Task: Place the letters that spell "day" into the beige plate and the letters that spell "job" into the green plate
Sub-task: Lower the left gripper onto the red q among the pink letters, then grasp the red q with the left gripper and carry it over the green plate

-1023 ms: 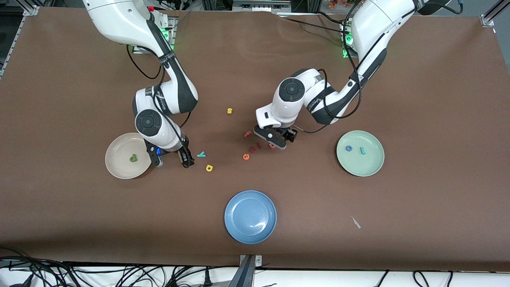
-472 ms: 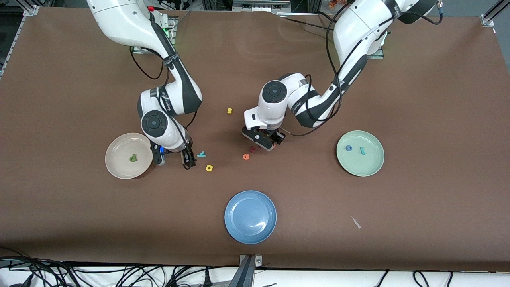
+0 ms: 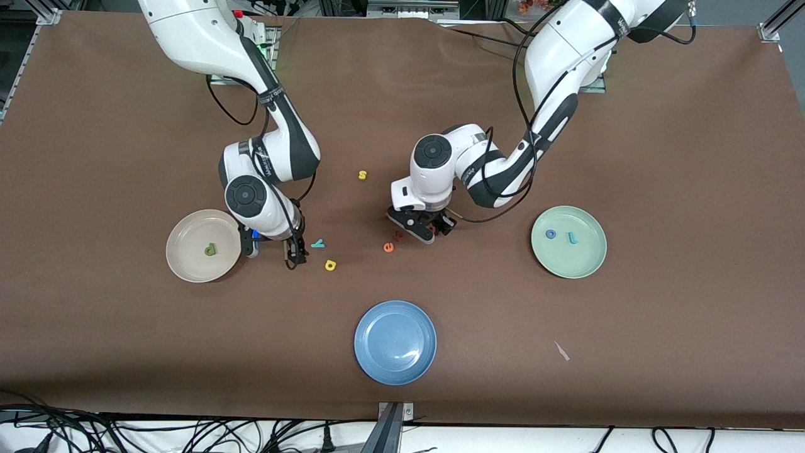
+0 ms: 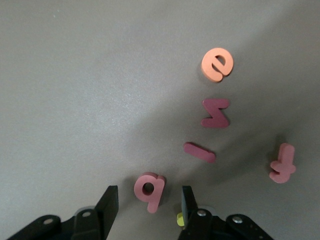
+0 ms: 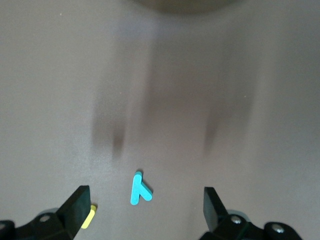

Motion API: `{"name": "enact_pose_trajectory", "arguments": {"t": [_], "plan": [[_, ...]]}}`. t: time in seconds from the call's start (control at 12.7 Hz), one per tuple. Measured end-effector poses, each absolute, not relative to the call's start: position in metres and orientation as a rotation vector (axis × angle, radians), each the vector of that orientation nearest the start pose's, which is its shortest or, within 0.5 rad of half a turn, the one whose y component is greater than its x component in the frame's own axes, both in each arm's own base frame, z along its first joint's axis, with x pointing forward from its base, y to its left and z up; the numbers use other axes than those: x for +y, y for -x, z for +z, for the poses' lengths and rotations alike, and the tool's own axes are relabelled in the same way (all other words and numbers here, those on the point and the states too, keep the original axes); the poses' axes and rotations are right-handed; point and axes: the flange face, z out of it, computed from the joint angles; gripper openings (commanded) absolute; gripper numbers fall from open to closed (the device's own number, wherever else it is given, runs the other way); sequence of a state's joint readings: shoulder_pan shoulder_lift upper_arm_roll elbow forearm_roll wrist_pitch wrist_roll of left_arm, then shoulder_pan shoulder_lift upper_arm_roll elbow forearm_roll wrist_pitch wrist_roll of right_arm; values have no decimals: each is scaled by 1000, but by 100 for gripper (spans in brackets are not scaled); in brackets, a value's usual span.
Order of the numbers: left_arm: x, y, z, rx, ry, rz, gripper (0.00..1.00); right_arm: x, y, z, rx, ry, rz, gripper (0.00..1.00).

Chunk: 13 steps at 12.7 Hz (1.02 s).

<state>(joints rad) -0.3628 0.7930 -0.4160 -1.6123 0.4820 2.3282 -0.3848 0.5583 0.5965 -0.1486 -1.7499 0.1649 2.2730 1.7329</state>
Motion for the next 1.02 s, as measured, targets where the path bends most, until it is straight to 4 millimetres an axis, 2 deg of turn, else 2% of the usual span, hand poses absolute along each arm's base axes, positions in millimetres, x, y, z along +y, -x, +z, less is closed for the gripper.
{"name": "enact_pose_trajectory", "arguments": {"t": [0.24,0.87,0.94,1.02], "plan": [[-452,-521,179,940,2959,-47,57,273,-599,227,2101,2388,102,100],[-451,-521,176,937,2959,-41,54,282,-594,211,2106,2411,109,100],[-451,-521,174,936,2959,-36,51,283,-595,209,2107,2414,109,100],[-451,-521,172,936,2959,-33,33,284,-595,206,2106,2417,109,100]]}}
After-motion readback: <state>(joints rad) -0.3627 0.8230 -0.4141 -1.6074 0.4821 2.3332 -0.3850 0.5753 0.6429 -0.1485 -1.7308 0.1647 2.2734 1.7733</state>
